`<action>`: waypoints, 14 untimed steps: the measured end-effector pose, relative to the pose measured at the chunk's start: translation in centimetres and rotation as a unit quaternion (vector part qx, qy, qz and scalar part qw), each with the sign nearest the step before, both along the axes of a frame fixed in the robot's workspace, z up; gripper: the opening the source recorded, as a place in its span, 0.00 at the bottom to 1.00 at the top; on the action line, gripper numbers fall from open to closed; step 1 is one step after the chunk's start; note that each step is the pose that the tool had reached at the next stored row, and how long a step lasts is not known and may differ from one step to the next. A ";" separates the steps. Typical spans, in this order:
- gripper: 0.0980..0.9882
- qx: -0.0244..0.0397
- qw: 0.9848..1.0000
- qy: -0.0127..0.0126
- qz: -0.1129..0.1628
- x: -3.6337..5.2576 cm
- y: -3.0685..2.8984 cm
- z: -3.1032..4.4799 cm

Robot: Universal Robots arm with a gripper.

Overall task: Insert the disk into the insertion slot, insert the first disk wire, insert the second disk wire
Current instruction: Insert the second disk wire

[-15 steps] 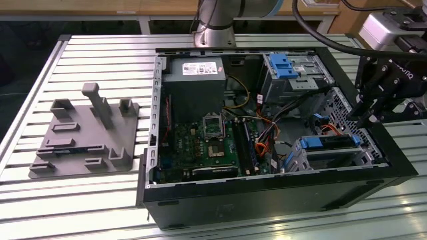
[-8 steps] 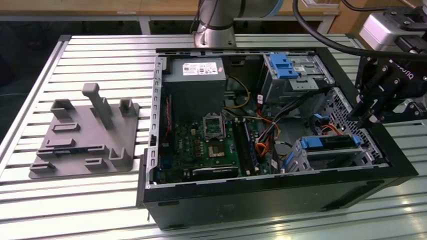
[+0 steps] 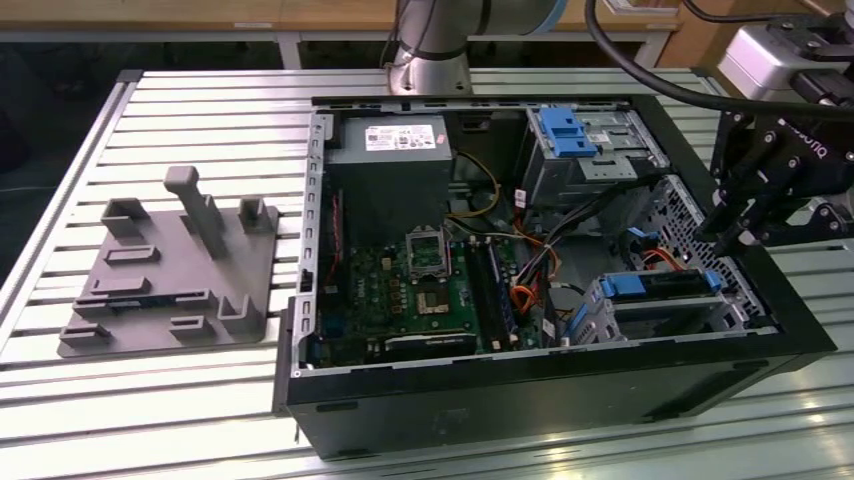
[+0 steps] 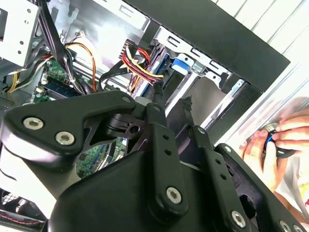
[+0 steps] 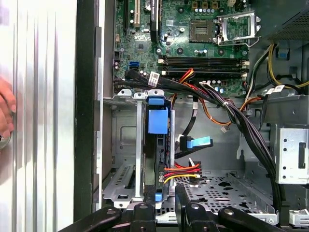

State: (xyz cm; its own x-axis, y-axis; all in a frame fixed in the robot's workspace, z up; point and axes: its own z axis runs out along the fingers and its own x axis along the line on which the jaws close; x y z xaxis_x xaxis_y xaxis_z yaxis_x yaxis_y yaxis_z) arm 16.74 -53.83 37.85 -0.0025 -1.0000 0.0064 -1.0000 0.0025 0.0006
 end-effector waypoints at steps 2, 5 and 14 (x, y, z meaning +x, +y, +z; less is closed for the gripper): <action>0.23 -0.009 1.000 0.000 0.001 -0.02 0.33 -0.01; 0.23 -0.015 1.000 0.000 0.001 -0.02 1.13 -0.02; 0.23 -0.032 0.999 0.000 0.001 -0.30 4.54 -0.02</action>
